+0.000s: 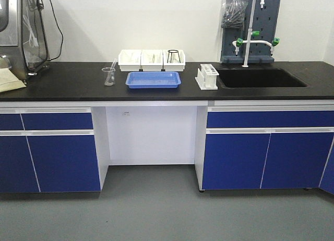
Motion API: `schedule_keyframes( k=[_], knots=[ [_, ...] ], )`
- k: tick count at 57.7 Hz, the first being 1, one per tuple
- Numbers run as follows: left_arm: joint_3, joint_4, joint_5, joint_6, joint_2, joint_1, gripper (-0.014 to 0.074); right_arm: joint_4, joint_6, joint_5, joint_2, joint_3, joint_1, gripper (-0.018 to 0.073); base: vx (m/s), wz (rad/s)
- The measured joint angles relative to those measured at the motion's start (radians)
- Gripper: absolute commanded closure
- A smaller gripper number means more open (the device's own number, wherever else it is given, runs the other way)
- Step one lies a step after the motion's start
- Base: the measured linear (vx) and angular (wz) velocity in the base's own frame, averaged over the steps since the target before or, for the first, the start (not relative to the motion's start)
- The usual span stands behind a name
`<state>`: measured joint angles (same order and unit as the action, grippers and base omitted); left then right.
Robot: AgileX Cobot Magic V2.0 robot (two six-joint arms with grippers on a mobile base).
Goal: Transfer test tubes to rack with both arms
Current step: 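Drive the base toward the bench with the beaker and rack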
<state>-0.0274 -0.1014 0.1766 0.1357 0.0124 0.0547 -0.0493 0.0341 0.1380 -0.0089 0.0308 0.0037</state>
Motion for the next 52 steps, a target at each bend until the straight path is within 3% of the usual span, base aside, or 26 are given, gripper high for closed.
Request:
schedule_keyframes(
  k=[52],
  knots=[
    [0.0, 0.0, 0.0, 0.0, 0.0, 0.0, 0.0601, 0.0, 0.0, 0.001, 0.0, 0.0, 0.0, 0.0568, 0.01, -0.01]
  ],
)
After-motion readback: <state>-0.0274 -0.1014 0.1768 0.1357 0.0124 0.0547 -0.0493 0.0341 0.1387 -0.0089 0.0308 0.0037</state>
